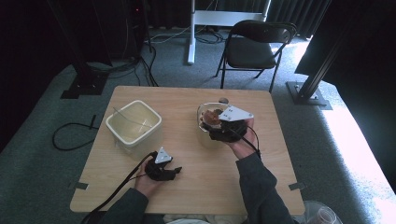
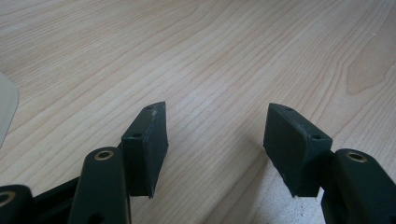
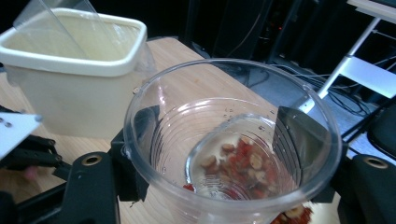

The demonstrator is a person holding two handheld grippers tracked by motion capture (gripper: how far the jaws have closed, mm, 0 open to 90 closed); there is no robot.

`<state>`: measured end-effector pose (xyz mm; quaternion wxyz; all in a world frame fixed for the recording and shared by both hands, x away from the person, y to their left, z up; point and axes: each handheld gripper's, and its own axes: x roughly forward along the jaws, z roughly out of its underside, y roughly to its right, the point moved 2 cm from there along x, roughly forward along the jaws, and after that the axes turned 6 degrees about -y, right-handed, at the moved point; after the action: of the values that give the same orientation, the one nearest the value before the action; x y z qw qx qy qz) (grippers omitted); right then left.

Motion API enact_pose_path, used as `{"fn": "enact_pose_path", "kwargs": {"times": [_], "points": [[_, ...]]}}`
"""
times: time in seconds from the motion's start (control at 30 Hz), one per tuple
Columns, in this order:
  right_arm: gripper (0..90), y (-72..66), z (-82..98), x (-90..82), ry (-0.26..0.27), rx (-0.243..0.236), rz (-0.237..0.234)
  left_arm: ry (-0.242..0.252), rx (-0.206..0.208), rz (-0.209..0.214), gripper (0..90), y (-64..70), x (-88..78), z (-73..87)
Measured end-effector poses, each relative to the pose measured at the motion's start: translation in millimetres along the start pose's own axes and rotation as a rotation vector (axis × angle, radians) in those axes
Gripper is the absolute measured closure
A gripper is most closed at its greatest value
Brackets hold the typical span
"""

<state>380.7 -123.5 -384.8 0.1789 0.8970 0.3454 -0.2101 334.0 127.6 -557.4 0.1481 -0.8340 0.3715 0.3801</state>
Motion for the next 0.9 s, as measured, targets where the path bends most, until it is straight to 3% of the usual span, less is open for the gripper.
{"fn": "enact_pose_path", "kwargs": {"times": [0.8,0.9], "points": [[32.4,-15.3,-26.7,16.9,0.043,0.004,-0.081,-0.003,-0.003,0.005,40.1,-0.2,0.5,-0.3],[32.4,-17.0,-31.8,20.6,0.051,0.018,-0.109,-0.005,-0.002,0.007,40.0,-0.3,0.3,-0.3]]}}
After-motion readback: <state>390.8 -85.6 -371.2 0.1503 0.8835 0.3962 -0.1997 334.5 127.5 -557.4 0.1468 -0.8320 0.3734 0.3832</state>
